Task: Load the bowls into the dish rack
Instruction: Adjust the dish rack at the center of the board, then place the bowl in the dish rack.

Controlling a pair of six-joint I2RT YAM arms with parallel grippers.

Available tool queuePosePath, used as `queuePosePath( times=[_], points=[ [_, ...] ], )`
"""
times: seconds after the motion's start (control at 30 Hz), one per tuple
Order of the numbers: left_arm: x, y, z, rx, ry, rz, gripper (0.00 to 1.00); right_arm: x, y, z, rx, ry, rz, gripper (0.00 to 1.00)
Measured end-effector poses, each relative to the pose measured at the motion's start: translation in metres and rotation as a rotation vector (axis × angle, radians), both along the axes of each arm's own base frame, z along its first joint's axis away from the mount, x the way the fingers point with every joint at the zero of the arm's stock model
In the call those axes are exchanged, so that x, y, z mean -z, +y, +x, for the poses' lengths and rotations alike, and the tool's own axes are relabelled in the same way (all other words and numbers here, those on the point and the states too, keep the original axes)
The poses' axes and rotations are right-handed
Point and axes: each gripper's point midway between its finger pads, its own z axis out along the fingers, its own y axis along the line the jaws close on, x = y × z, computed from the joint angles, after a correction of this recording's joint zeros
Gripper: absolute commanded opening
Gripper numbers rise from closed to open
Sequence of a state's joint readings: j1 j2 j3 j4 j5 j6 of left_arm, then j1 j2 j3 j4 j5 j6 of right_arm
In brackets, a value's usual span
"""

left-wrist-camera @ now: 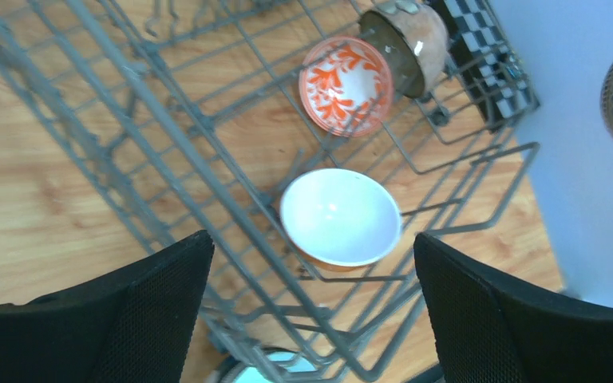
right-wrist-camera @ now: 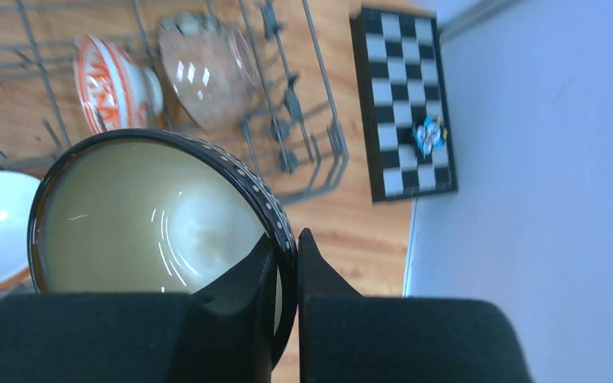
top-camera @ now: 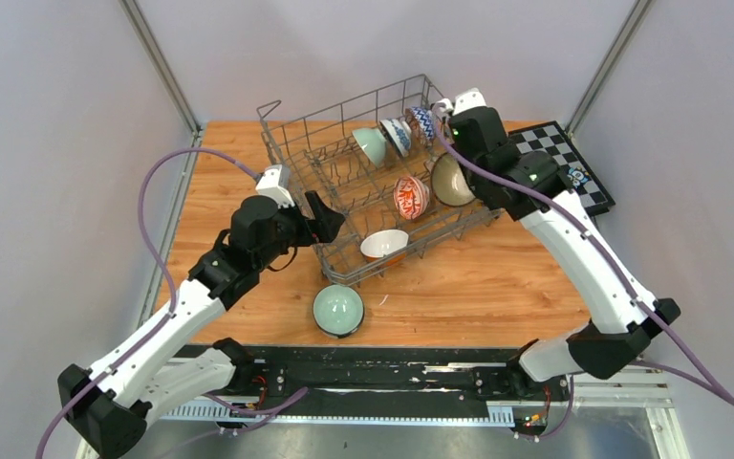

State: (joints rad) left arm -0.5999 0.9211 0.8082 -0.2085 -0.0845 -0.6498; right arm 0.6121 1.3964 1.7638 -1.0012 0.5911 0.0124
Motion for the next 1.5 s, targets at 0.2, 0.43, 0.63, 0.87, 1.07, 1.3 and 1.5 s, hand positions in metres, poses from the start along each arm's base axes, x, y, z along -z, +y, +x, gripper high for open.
queuePosePath(
  times=[0.2,0.43,0.63,0.87,1.07,1.3,1.5],
  points=[
    [-0.008,0.031,-0.005,-0.055,-0.04,0.16,1.0,-0.018,0.059,0.035,-0.116,-0.121,-0.117,0.02],
    [-0.02,0.062,-0.027,-0.057,-0.088,0.283,1.0,0.031,0.125,0.102,-0.149,-0.134,-0.359,0.02],
    [-0.016,0.081,-0.053,-0.039,-0.114,0.321,1.0,0.078,0.16,0.133,-0.174,-0.119,-0.595,0.02],
    [0.0,0.096,-0.075,-0.033,-0.119,0.333,1.0,0.081,0.176,0.138,-0.169,-0.156,-0.723,0.03],
    [0.007,0.101,-0.08,-0.031,-0.121,0.341,1.0,0.079,0.179,0.131,-0.141,-0.181,-0.79,0.03],
    [0.011,0.103,-0.083,-0.03,-0.121,0.344,1.0,0.104,0.196,0.118,-0.174,-0.159,-0.861,0.03],
    [0.006,0.105,-0.087,-0.036,-0.149,0.324,1.0,0.111,0.195,0.112,-0.15,-0.157,-0.88,0.03]
  ],
)
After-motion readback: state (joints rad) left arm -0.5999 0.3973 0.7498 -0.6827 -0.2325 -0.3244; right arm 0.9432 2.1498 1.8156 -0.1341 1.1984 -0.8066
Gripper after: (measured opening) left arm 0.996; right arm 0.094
